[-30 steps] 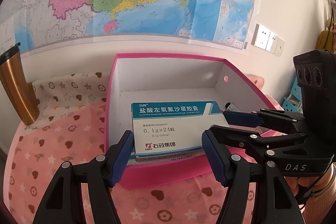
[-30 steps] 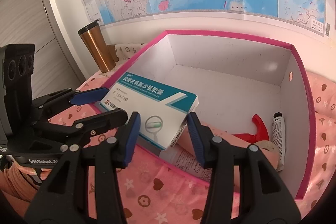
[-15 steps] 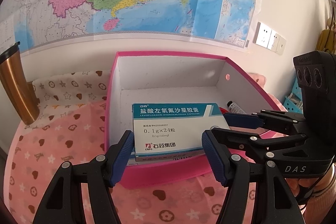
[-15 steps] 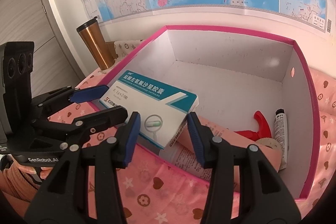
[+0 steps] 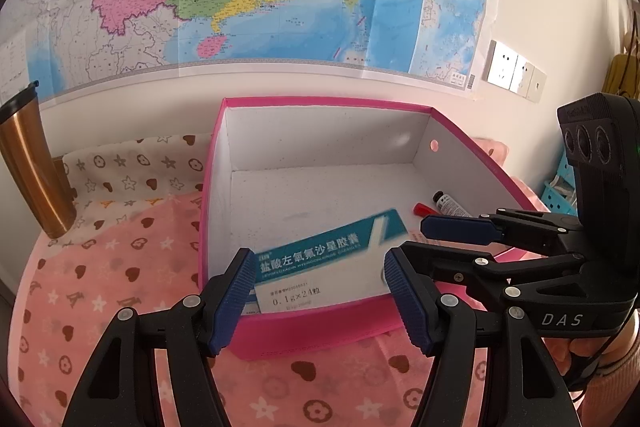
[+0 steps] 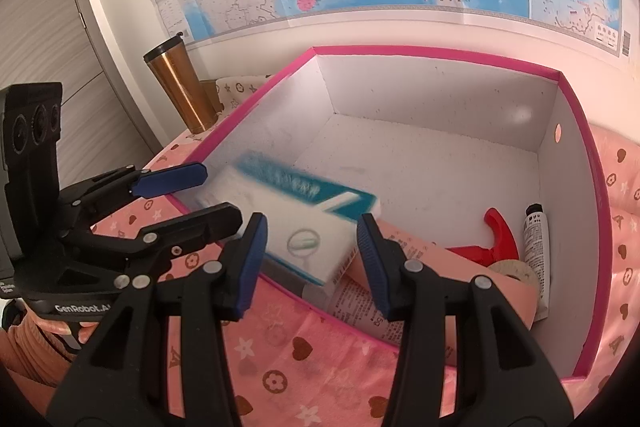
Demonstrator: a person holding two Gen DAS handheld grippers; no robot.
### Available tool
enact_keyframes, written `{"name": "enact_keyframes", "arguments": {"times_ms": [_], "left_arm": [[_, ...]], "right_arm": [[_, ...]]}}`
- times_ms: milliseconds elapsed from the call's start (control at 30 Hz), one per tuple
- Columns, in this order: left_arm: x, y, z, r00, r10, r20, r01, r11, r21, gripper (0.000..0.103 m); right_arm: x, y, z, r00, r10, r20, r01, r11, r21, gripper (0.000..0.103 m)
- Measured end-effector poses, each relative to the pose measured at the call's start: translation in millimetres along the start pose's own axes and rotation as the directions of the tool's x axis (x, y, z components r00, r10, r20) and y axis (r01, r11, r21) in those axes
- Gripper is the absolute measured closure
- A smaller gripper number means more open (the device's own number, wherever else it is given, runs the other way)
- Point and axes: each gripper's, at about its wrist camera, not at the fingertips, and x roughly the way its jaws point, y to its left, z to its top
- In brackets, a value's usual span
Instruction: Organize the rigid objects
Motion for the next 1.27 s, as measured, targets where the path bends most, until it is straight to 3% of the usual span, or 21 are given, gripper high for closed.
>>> {"name": "enact_keyframes", "arguments": {"times_ms": [100,200,400,500,667,900,1267], "left_arm": [[-3.3,-2.6,-2.3,1.000,0.000,0.009,0.000,1.000,0.009,0.033],[-10.0,-6.8,-5.4,1.000,-0.004,0.026,0.003,1.000,0.017,0.022],[-33.4,-11.3,-17.1,0.997,0.003,0.074,-0.004,1.000,0.015,0.013],[-46.8,-13.9,-25.5,0.994,0.034,0.100,-0.036,0.999,0.019,0.000],[-59.0,-12.1,-40.1,0.993,0.066,0.094,-0.063,0.998,-0.030,0.000],[-66.8,-16.0,-60.5,0.993,0.098,0.064,-0.094,0.994,-0.058,0.000],[-75.1,-32.2,-85.3,0.992,0.116,0.048,-0.114,0.992,-0.053,0.000]], "right_arm": [[-1.4,-0.9,-0.6,1.000,-0.009,0.004,0.009,1.000,0.002,0.054],[-7.2,-0.2,-4.3,1.000,-0.020,0.017,0.020,1.000,-0.002,0.053],[-39.8,6.9,-23.0,0.994,-0.051,0.098,0.054,0.998,-0.032,0.043],[-61.4,12.4,-36.1,0.983,-0.082,0.162,0.092,0.994,-0.052,0.024],[-88.6,19.0,-67.4,0.950,-0.191,0.246,0.213,0.975,-0.066,0.006],[-89.5,23.9,-99.9,0.951,-0.226,0.212,0.237,0.971,-0.029,0.005],[-87.1,31.2,-118.7,0.959,-0.213,0.186,0.217,0.976,-0.003,0.005]]}}
